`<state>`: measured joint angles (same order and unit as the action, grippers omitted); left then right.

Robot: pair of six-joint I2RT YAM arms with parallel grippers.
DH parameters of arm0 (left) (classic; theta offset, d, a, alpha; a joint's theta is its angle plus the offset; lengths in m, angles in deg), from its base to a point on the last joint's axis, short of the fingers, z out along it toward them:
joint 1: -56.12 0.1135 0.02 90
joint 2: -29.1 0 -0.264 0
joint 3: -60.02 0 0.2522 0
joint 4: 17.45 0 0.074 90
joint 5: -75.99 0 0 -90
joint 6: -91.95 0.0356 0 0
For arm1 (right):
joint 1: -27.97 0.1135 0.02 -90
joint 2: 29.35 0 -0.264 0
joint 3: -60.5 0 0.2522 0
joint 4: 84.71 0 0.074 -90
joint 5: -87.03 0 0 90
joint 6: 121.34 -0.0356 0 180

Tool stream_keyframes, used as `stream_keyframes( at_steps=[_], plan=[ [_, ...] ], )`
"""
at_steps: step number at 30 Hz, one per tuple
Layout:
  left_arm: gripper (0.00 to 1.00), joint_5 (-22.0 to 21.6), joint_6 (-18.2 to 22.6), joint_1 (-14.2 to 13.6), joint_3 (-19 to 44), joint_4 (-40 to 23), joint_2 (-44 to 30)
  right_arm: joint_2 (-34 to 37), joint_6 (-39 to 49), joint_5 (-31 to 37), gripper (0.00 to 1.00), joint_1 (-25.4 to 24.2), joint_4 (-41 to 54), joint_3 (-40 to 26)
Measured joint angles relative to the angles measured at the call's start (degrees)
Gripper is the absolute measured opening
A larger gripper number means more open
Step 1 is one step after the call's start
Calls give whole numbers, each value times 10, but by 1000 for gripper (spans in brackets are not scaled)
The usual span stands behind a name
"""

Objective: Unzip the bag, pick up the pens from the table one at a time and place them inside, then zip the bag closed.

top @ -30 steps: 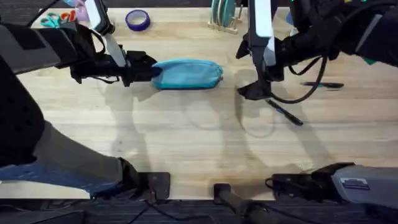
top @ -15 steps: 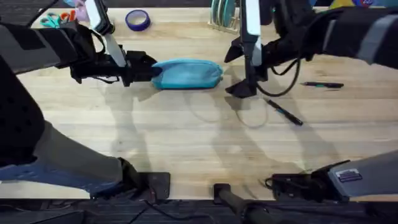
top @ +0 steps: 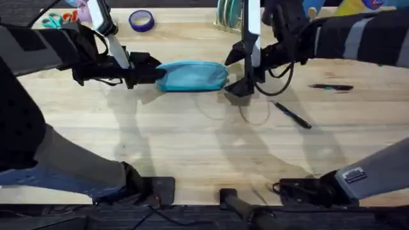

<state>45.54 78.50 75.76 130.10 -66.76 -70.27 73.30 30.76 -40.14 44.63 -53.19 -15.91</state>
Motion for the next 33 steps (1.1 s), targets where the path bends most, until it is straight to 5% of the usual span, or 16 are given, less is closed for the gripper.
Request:
stream_keyframes(
  at_steps=[4,15,33],
  plan=[
    [43,0,0,0,0,0,0,4,-6,-2,697,0,-3,0],
    [43,0,0,0,0,-1,0,4,-14,-1,55,0,-6,0],
    [43,0,0,0,0,-1,0,4,-15,-4,31,-12,-4,0]
  ],
)
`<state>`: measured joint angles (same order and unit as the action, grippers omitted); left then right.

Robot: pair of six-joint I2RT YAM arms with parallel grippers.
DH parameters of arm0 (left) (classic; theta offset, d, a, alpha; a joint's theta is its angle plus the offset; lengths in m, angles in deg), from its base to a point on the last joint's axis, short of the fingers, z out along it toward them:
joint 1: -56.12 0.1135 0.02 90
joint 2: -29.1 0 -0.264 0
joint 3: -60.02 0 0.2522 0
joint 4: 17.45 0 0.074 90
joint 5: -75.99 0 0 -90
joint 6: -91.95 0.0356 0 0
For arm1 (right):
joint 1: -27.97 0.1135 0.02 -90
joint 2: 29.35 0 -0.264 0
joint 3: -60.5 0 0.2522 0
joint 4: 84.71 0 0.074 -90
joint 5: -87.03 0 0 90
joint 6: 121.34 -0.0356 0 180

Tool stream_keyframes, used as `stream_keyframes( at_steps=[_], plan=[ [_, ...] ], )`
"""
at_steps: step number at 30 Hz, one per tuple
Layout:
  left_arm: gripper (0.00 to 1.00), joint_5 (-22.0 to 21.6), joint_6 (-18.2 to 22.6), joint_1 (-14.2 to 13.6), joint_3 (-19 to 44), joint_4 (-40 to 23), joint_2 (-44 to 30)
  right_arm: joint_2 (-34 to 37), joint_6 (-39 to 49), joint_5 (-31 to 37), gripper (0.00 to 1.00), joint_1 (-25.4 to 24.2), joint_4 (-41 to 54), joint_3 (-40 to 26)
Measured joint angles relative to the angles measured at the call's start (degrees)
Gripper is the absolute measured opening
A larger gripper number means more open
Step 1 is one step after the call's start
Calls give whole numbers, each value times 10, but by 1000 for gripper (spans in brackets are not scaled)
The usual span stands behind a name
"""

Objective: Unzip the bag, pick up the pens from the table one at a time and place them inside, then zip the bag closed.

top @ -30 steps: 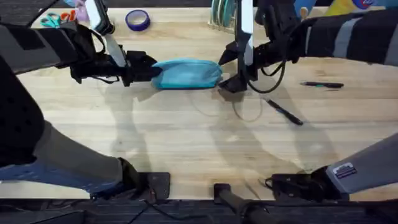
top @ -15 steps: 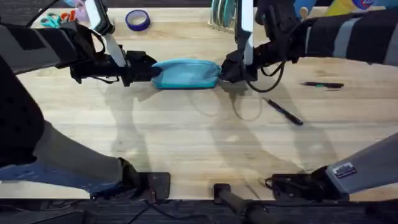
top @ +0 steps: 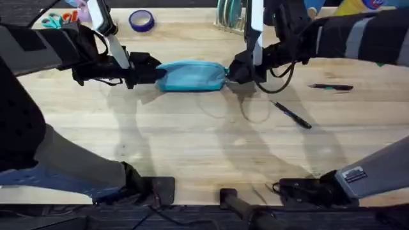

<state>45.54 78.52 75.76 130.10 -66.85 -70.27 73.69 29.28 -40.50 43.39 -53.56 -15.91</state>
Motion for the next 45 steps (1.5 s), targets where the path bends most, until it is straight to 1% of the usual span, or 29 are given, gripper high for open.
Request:
stream_keyframes(
  at_steps=[6,14,18,36,45],
  plan=[
    [43,0,0,0,0,0,0,-7,0,0,31,0,0,0],
    [43,0,0,0,0,-1,0,-65,0,2,30,-1,0,-7],
    [42,0,0,0,0,-1,0,-82,0,2,31,-3,0,-9],
    [42,0,0,0,0,-2,0,-82,0,2,31,1,-7,-9],
    [42,0,0,0,0,-2,0,-82,-10,3,31,42,-54,-9]
  ],
)
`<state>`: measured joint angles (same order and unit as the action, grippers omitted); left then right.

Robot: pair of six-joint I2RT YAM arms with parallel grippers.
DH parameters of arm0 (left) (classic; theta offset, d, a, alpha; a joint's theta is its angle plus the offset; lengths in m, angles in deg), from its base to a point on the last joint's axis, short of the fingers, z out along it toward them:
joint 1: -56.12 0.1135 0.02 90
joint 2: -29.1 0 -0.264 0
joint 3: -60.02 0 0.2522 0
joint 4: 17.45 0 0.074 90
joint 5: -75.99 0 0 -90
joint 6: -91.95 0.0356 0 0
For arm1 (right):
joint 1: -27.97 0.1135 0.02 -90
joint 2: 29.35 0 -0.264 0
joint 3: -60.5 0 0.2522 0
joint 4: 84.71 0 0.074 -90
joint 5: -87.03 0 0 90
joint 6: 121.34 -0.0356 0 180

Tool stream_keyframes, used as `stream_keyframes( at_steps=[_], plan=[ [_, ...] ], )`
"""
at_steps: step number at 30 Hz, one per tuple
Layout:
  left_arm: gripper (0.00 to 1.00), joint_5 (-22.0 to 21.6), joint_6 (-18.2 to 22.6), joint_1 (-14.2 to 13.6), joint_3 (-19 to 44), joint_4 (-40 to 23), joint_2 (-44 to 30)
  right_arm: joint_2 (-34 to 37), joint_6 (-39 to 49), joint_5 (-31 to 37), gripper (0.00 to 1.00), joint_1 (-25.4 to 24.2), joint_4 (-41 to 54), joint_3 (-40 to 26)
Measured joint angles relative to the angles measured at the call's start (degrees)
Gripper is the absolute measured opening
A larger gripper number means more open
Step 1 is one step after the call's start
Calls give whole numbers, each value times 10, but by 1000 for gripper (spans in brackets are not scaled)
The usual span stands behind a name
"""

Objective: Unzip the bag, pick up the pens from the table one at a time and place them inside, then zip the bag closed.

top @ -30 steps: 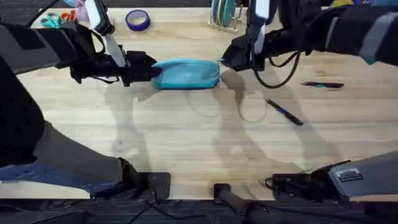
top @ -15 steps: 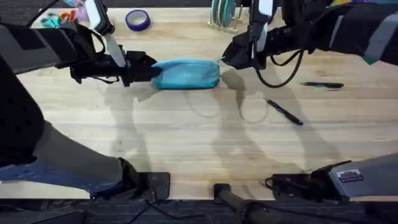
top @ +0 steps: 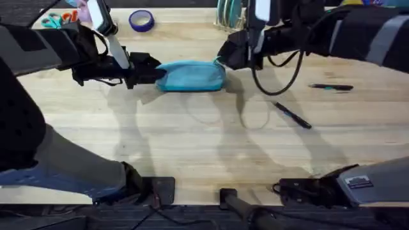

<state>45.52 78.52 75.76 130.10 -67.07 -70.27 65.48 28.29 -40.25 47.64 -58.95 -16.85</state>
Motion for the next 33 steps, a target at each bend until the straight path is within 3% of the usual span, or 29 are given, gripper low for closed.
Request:
stream_keyframes(
  at_steps=[23,33],
  plan=[
    [42,-1,0,0,0,-1,0,29,-92,4,31,83,-150,0],
    [42,-1,0,0,0,-2,0,38,-124,4,30,108,-171,0]
  ],
)
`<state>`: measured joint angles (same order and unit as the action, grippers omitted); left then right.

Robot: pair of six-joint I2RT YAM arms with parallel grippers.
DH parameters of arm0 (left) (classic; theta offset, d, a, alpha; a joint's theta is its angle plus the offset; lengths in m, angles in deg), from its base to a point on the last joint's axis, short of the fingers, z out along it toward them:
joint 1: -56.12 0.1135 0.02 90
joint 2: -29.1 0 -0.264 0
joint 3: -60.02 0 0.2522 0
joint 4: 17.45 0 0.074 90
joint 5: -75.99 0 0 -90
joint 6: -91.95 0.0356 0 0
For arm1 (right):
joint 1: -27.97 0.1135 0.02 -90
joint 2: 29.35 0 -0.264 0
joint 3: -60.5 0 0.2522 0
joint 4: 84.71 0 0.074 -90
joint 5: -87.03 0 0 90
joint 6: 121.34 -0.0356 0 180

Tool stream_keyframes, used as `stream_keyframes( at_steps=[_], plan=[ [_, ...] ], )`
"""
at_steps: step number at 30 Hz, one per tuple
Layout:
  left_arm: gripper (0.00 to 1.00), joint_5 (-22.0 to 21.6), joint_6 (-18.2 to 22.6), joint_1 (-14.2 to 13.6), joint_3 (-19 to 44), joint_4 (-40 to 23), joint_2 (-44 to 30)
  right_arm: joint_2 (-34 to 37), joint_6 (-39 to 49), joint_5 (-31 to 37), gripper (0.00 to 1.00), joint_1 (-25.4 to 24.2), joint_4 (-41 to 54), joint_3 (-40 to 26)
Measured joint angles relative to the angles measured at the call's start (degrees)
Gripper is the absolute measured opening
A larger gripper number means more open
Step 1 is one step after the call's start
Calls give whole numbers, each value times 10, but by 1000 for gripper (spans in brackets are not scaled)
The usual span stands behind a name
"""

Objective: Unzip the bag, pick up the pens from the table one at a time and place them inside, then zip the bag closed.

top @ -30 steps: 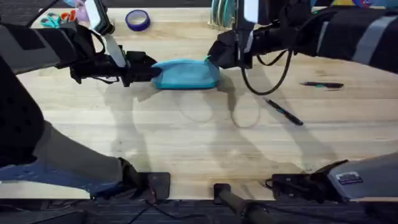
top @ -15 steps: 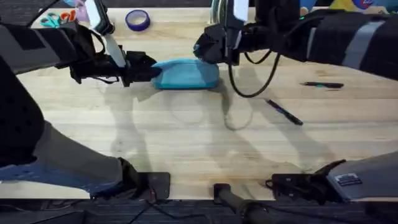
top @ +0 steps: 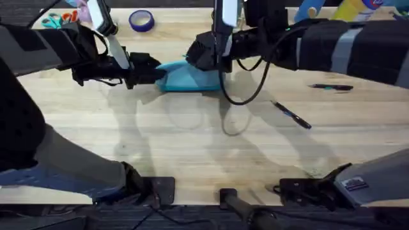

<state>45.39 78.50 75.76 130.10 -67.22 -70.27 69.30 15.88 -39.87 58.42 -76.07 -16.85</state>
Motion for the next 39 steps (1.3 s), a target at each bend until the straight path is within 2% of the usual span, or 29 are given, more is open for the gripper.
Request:
stream_keyframes(
  at_steps=[17,25,37,39],
  plan=[
    [42,0,0,1,0,-2,0,0,-36,0,30,47,-47,0],
    [42,0,0,0,0,-2,0,5,-55,-24,30,77,-95,0],
    [42,0,0,0,0,-2,0,5,-85,-35,33,78,-94,-6],
    [42,0,0,0,0,-2,0,5,-88,-34,166,78,-80,-11]
  ],
)
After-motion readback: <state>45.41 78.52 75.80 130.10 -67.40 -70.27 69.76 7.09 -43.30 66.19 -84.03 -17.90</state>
